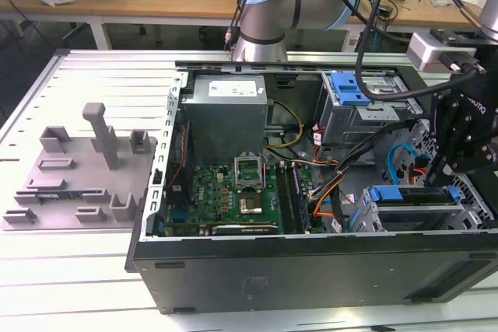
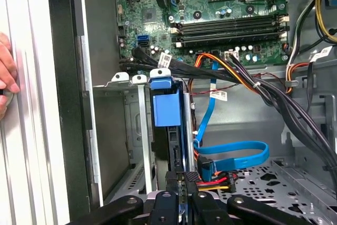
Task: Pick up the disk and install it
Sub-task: 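Insert the first disk wire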
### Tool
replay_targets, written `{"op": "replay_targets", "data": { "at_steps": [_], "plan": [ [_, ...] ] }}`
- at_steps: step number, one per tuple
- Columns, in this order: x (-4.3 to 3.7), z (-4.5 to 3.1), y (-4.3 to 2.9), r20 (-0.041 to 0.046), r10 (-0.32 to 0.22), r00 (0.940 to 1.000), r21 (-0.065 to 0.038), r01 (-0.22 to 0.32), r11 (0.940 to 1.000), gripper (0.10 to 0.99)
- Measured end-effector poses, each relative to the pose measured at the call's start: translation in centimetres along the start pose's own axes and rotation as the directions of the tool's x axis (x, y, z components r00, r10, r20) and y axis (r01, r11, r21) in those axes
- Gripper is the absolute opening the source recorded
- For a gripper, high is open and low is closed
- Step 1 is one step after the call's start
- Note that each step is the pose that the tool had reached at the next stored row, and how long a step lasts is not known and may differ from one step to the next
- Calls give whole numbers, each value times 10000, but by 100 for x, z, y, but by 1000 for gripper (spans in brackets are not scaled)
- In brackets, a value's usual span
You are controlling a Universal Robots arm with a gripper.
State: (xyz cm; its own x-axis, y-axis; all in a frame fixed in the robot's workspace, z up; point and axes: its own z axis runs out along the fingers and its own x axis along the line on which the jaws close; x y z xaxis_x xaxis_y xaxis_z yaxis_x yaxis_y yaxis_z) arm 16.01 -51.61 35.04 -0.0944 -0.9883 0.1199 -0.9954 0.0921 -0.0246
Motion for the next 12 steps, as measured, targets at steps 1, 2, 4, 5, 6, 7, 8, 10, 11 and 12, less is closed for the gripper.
{"op": "replay_targets", "data": {
  "at_steps": [1, 2, 4, 5, 6, 7, 8, 10, 11, 12],
  "plan": [
    [0, 2, 0, 1, 0, 10000, 0, 0, 10000, 165],
    [-1, 4, 0, 0, 0, 10000, 0, 0, 10000, 165],
    [-1, 8, 0, 0, 0, 10000, 0, 0, 10000, 165],
    [-1, 9, 0, 1, 0, 10000, 0, 0, 10000, 165],
    [-1, 11, 0, 0, 0, 10000, 0, 0, 10000, 165],
    [-2, 13, 0, 1, 0, 10000, 0, 0, 10000, 165],
    [-2, 16, 0, 1, 0, 10000, 0, 0, 10000, 165],
    [-3, 20, 0, 1, 0, 10000, 0, 0, 10000, 165],
    [-3, 22, 0, 2, 0, 10000, 0, 0, 10000, 165],
    [-3, 24, 0, 1, -1, 10000, 0, 1, 10000, 165]
  ]
}}
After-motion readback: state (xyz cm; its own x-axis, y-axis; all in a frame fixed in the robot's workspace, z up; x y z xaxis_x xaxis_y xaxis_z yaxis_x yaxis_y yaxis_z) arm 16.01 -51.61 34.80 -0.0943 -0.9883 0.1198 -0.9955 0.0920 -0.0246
